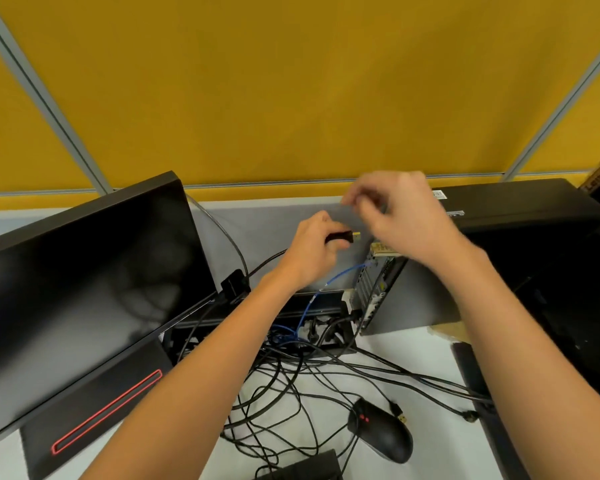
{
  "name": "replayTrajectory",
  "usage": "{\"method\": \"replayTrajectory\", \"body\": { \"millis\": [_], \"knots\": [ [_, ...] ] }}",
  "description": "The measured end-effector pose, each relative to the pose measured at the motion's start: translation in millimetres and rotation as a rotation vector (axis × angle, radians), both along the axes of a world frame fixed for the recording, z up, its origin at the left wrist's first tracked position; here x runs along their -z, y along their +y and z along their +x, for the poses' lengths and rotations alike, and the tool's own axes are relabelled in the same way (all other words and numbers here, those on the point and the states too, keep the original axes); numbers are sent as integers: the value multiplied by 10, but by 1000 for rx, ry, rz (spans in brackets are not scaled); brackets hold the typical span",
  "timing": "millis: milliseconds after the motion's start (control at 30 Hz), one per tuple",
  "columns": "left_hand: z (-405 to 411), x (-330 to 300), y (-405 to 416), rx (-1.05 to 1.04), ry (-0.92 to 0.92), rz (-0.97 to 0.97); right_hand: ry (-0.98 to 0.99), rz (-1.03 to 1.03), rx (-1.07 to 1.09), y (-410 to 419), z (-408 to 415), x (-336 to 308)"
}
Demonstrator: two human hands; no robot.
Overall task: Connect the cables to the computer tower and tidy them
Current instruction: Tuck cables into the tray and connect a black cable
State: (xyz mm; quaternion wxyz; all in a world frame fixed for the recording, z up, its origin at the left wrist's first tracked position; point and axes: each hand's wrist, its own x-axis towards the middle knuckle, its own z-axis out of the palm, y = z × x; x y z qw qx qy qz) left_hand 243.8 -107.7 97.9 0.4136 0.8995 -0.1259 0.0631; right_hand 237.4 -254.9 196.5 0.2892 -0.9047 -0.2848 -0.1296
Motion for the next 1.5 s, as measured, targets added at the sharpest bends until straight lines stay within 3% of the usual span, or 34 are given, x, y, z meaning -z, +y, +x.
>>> {"method": "replayTrajectory", "body": {
  "millis": [100, 367, 667, 867, 1100, 1267, 1433, 1500],
  "knots": [
    [65, -78, -76, -20, -25, -38, -47, -58, 143, -301, 421, 27],
    [150, -28, -259, -26, -35, -56, 123, -180, 230, -360, 635, 200],
    [136, 31, -366, -32, -111, 34, 133, -213, 253, -374, 670, 225],
    [163, -52, -367, 24, -195, 245, 125, -211, 248, -373, 644, 232],
    [123, 20, -286, 127, -241, 303, 120, -207, 240, -373, 618, 217],
    [65, 88, -286, 118, -258, 221, 112, -204, 233, -387, 615, 216],
    [-58, 140, -226, 116, -9, 60, 120, -195, 214, -392, 632, 223],
    [15, 174, -171, 72, 9, -3, 122, -196, 221, -383, 633, 215]
  ]
}}
